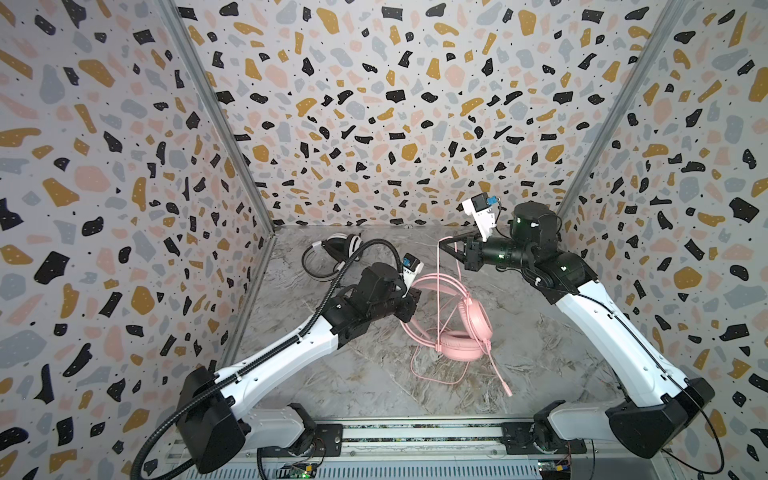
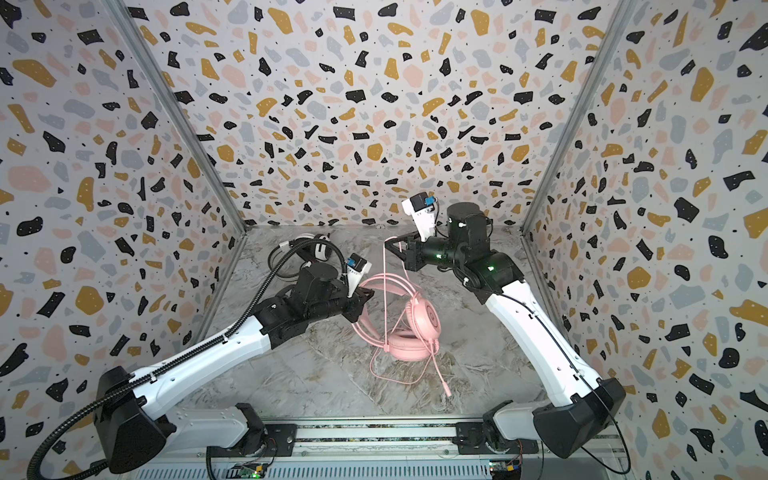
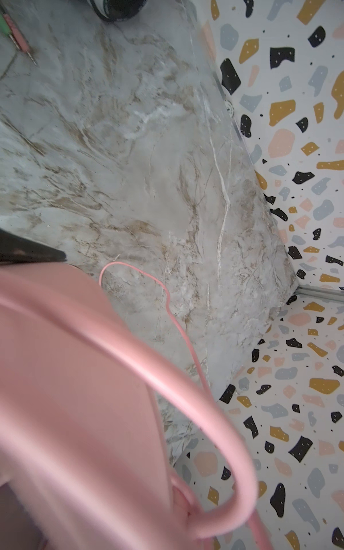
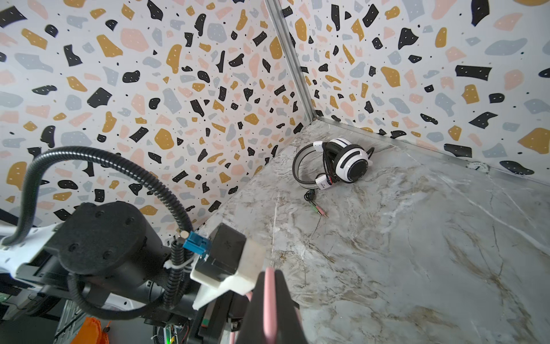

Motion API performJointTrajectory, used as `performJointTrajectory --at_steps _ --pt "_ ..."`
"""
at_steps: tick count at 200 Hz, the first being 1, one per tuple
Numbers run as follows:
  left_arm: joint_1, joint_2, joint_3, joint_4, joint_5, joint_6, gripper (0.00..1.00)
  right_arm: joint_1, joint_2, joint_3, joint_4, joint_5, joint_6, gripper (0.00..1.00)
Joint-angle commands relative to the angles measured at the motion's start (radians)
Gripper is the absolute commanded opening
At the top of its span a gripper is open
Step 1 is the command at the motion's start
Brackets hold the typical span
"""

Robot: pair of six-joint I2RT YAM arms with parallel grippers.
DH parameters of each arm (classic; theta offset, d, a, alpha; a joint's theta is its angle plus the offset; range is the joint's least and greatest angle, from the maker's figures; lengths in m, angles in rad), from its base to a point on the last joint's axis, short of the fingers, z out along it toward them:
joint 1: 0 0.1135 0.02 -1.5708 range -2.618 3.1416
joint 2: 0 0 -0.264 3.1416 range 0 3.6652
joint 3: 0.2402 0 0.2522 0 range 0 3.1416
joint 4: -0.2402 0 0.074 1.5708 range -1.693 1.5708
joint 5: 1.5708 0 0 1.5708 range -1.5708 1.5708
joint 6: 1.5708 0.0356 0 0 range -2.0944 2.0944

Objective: Wrap the headphones

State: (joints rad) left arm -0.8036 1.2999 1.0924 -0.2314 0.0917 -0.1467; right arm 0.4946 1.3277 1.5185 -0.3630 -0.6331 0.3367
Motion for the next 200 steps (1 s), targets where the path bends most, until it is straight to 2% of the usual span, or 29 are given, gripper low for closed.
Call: performJointTrajectory --at_steps 1,60,81,108,148,183,200 --pt "-0.07 0.039 0.023 -0.117 0.085 0.052 0.0 -0.033 -0.054 0.05 0.269 0.076 0.037 0.0" --pt "-0.097 0.061 0.028 -0.085 0.077 0.026 0.0 -0.038 -0.081 0.01 0.222 0.126 -0.01 0.0" --pt "-0.097 0.049 0.017 -0.095 0.042 0.033 0.0 -0.056 -0.1 -0.011 0.21 0.157 -0.028 0.0" --pt "-0.095 0.015 0.006 -0.137 -0.036 0.064 0.0 -0.144 -0.129 -0.059 0.209 0.131 -0.019 0.0" --pt "-0.073 -0.048 -0.024 -0.108 -0.067 0.055 0.0 -0.266 -0.169 -0.131 0.217 0.083 -0.001 0.0" --pt "-0.043 -0.077 -0.025 -0.113 -0.054 0.062 0.0 -0.349 -0.185 -0.19 0.234 0.028 0.021 0.0" --pt "-0.023 -0.103 -0.029 -0.098 -0.007 0.058 0.0 -0.377 -0.186 -0.232 0.269 0.011 0.038 0.0"
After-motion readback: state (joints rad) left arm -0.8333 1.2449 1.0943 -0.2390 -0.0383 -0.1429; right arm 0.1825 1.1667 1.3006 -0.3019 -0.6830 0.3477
